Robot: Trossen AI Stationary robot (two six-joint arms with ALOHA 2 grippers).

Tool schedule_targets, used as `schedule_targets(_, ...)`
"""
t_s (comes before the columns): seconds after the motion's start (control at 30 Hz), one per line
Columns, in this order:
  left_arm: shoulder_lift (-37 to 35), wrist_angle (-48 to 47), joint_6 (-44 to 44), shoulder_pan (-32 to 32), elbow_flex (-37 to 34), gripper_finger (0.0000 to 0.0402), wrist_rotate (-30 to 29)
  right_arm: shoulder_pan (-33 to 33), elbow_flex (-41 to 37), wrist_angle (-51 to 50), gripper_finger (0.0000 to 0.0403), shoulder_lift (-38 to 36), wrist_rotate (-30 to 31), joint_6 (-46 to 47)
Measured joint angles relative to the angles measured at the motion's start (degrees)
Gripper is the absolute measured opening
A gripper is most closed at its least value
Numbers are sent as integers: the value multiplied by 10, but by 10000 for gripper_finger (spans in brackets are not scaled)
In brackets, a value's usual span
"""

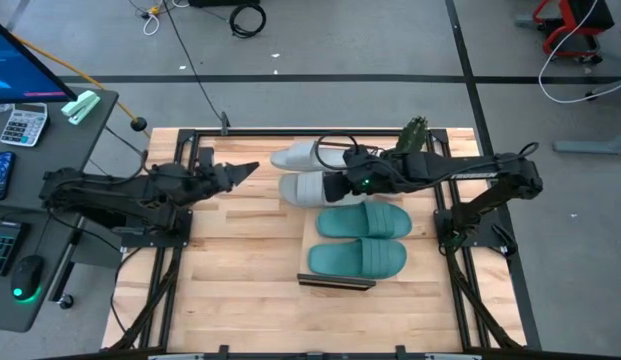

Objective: Pick and place slides into the shelf
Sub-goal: Adjust the gray slides on the shelf

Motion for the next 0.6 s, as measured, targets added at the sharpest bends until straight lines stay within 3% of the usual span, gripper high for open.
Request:
schedule_targets(0.1,-14,17,37,-2,0,107,-1,-2,0,0,138,7,1,23)
schedule_targets(0.6,-64,8,57,-3,1,107,9,0,-76,104,139,22,-37,123)
